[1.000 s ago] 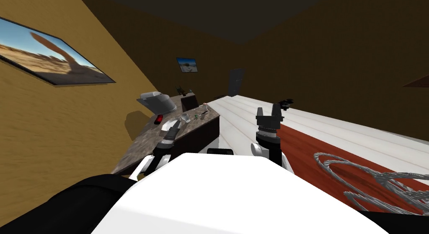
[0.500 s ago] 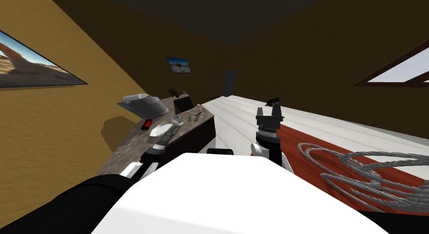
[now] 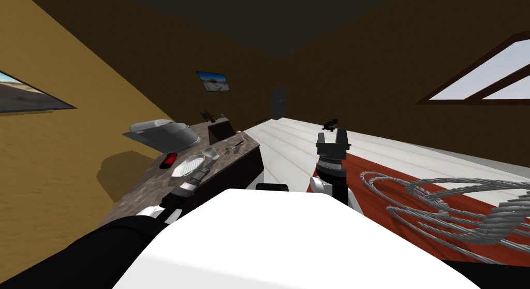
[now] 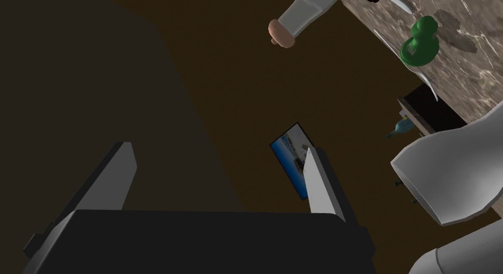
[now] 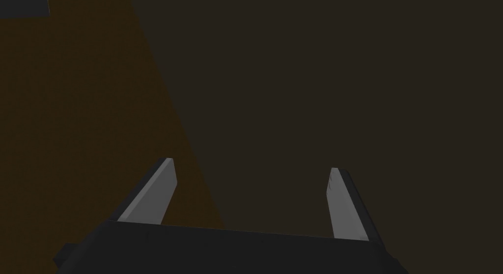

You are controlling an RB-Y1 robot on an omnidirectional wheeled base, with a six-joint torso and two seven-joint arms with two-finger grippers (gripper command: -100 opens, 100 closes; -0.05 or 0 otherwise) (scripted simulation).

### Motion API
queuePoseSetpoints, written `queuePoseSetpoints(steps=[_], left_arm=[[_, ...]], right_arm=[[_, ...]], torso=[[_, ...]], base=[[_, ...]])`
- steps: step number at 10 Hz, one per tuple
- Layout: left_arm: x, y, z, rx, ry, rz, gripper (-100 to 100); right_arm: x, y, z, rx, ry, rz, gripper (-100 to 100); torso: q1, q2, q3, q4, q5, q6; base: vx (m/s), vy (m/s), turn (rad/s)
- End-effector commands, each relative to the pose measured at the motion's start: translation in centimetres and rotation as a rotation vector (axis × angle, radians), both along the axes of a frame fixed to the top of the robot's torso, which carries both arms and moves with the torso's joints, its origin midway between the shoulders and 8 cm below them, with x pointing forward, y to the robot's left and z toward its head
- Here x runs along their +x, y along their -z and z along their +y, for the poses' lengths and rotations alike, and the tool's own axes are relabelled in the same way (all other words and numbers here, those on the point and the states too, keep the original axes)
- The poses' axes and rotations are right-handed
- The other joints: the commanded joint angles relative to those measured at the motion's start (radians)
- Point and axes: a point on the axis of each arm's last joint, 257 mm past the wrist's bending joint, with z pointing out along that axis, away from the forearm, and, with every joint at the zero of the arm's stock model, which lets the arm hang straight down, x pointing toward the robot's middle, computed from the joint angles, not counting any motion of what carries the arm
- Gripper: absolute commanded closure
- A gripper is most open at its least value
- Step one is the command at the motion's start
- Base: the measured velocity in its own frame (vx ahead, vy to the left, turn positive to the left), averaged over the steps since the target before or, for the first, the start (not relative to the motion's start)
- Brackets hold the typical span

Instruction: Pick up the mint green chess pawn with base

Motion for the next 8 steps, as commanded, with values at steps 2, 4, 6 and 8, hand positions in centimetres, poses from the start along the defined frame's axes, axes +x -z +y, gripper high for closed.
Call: queuePoseSetpoints(steps=[2, 4, 6, 8], left_arm=[[-2.3, 2.2, 3.0, 0.041, -0.003, 0.122, -100], [-3.7, 3.6, 4.8, 0.039, -0.019, 0.194, -100], [-5.1, 4.7, 6.4, 0.043, -0.031, 0.260, -100], [-7.1, 6.1, 8.5, 0.041, -0.060, 0.337, -100]], right_arm=[[0.0, 0.0, 0.0, 0.000, 0.000, 0.000, 0], [0.0, 0.0, 0.0, 0.000, 0.000, 0.000, 0], [0.0, 0.0, 0.0, 0.000, 0.000, 0.000, 0], [0.0, 0.0, 0.0, 0.000, 0.000, 0.000, 0]], torso=[[0.000, 0.000, 0.000, 0.000, 0.000, 0.000], [-0.001, -0.003, -0.001, -0.001, 0.000, 0.000], [0.000, -0.002, -0.001, 0.000, 0.000, 0.000], [0.000, -0.003, -0.001, -0.001, 0.000, 0.000]], base=[[0.068, -0.055, -0.207], [0.089, -0.052, -0.140], [0.084, -0.034, -0.106], [0.088, -0.034, -0.123]])
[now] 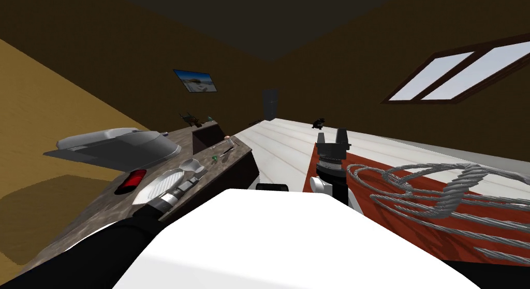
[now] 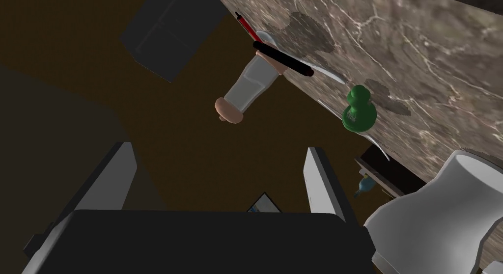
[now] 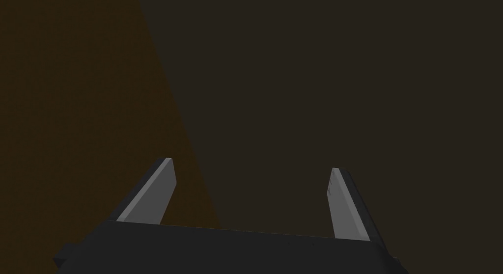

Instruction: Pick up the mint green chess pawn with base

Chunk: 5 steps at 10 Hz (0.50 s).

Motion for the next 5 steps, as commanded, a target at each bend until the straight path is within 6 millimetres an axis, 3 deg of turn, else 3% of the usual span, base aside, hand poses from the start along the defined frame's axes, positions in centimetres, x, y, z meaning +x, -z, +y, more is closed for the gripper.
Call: queuePoseSetpoints(steps=[1, 4, 5], left_arm=[[-1.0, 0.7, 1.1, -0.003, -0.015, 0.036, -100], [-4.4, 2.7, 4.1, -0.009, -0.056, 0.168, -100], [-4.5, 2.7, 4.1, -0.010, -0.058, 0.169, -100]], right_arm=[[0.0, 0.0, 0.0, 0.000, 0.000, 0.000, 0], [0.0, 0.0, 0.0, 0.000, 0.000, 0.000, 0], [0.0, 0.0, 0.0, 0.000, 0.000, 0.000, 0]], torso=[[0.000, 0.000, 0.000, 0.000, 0.000, 0.000], [0.002, -0.001, 0.000, 0.000, 0.001, 0.000], [0.002, 0.000, 0.000, 0.000, 0.000, 0.000]], base=[[0.083, -0.022, -0.080], [0.103, -0.006, -0.129], [0.091, -0.009, -0.079]])
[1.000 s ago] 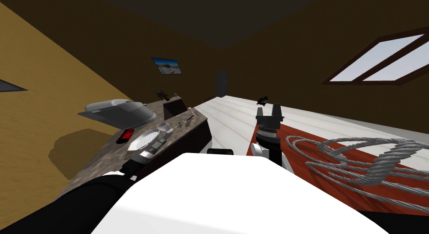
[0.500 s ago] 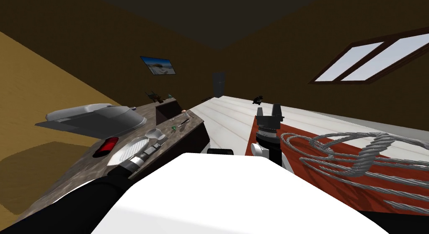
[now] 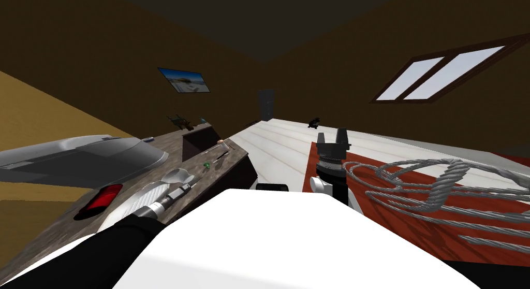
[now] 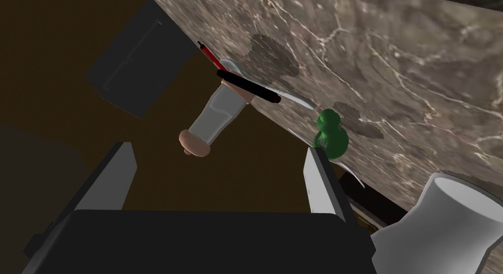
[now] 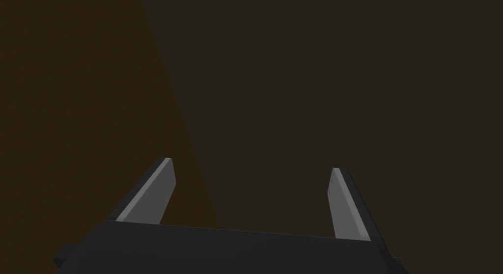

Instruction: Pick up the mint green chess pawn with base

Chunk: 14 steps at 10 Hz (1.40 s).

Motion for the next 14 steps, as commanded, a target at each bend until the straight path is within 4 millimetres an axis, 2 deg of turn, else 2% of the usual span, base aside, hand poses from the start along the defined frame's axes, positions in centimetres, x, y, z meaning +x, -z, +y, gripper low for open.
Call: queuePoseSetpoints(steps=[1, 2, 4, 5, 6, 7, 9, 10, 11, 12, 14], left_arm=[[-1.9, 1.0, 1.6, -0.006, -0.029, 0.075, -100], [-1.9, 1.0, 1.6, -0.008, -0.030, 0.075, -100], [-5.3, 2.4, 3.7, -0.015, -0.068, 0.196, -100], [-5.6, 2.6, 4.0, -0.025, -0.085, 0.201, -100], [-7.5, 3.3, 5.1, -0.028, -0.109, 0.261, -100], [-7.5, 3.3, 5.1, -0.035, -0.114, 0.261, -100], [-11.3, 4.4, 6.8, -0.049, -0.168, 0.374, -100], [-11.3, 4.4, 6.8, -0.057, -0.175, 0.374, -100], [-13.1, 4.9, 7.5, -0.065, -0.201, 0.426, -100], [-13.1, 4.9, 7.5, -0.069, -0.205, 0.426, -100], [-16.5, 5.7, 8.6, -0.089, -0.261, 0.519, -100]], right_arm=[[0.0, 0.0, 0.0, 0.000, 0.000, 0.000, 0], [0.0, 0.0, 0.0, 0.000, 0.000, 0.000, 0], [0.0, 0.0, 0.0, 0.000, 0.000, 0.000, 0], [0.0, 0.0, 0.0, 0.000, 0.000, 0.000, 0], [0.0, 0.0, 0.0, 0.000, 0.000, 0.000, 0], [0.0, 0.0, 0.0, 0.000, 0.000, 0.000, 0], [0.0, 0.0, 0.0, 0.000, 0.000, 0.000, 0], [0.0, 0.0, 0.0, 0.000, 0.000, 0.000, 0], [0.0, 0.0, 0.0, 0.000, 0.000, 0.000, 0], [0.0, 0.0, 0.0, 0.000, 0.000, 0.000, 0], [0.0, 0.0, 0.0, 0.000, 0.000, 0.000, 0]], torso=[[0.000, 0.000, 0.000, 0.000, 0.000, 0.000], [0.000, -0.002, -0.001, 0.000, 0.000, 0.001], [0.000, -0.002, -0.001, 0.000, 0.000, 0.000], [0.002, -0.004, -0.002, -0.001, 0.000, 0.001], [0.002, -0.003, -0.002, -0.001, 0.001, 0.000], [0.002, -0.003, -0.002, -0.001, 0.000, 0.000], [0.001, -0.002, -0.001, 0.000, 0.000, 0.000], [0.001, -0.004, -0.002, -0.001, 0.000, 0.000], [0.002, -0.003, -0.002, -0.001, 0.000, 0.000], [0.003, -0.002, -0.001, -0.001, 0.001, 0.000], [0.003, 0.001, 0.001, 0.000, 0.001, 0.000]], base=[[0.140, -0.018, -0.139], [0.112, -0.012, -0.083], [0.143, 0.010, -0.176], [0.139, 0.028, -0.057], [0.124, 0.021, -0.119], [0.086, 0.023, -0.059], [0.147, 0.013, -0.138], [0.124, 0.037, -0.067], [0.119, 0.046, -0.097], [0.083, 0.043, -0.048], [0.097, 0.062, -0.111]])
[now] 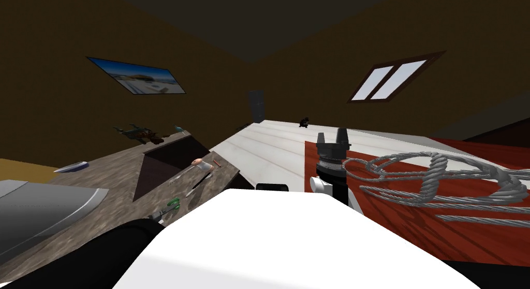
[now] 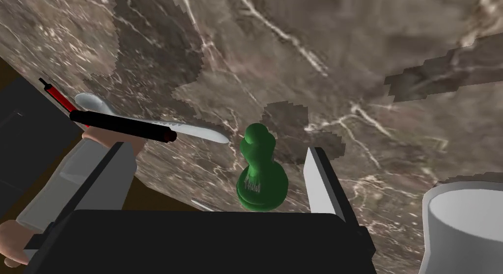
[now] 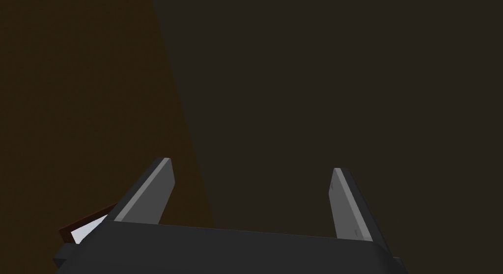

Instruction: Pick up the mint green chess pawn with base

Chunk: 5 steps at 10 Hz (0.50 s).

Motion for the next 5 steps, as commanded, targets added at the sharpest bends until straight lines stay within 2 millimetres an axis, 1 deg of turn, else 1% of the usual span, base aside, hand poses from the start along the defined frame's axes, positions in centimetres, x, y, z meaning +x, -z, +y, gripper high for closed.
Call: queuePoseSetpoints(steps=[1, 2, 3, 4, 5], left_arm=[[-2.7, 0.3, 0.5, -0.015, -0.044, 0.068, -100], [-2.7, 0.3, 0.5, -0.017, -0.047, 0.067, -100], [-4.1, 0.5, 0.7, -0.025, -0.072, 0.103, -100], [-4.1, 0.5, 0.7, -0.025, -0.072, 0.103, -100], [-5.3, 0.8, 0.9, -0.033, -0.093, 0.134, -100]], right_arm=[[0.0, 0.0, 0.0, 0.000, 0.000, 0.000, 0], [0.0, 0.0, 0.0, 0.000, 0.000, 0.000, 0], [0.0, 0.0, 0.0, 0.000, 0.000, 0.000, 0], [0.0, 0.0, 0.0, 0.000, 0.000, 0.000, 0], [0.0, 0.0, 0.0, 0.000, 0.000, 0.000, 0]], torso=[[0.000, 0.000, 0.000, 0.000, 0.000, 0.000], [-0.001, -0.001, -0.001, 0.000, 0.000, 0.000], [-0.003, 0.000, 0.000, 0.000, 0.000, 0.000], [-0.004, 0.001, 0.000, 0.000, -0.001, 0.000], [-0.004, 0.003, 0.001, 0.000, -0.001, 0.000]], base=[[0.150, 0.066, -0.109], [0.111, 0.031, -0.031], [0.096, 0.017, -0.058], [0.061, 0.016, -0.034], [0.055, 0.029, -0.056]])
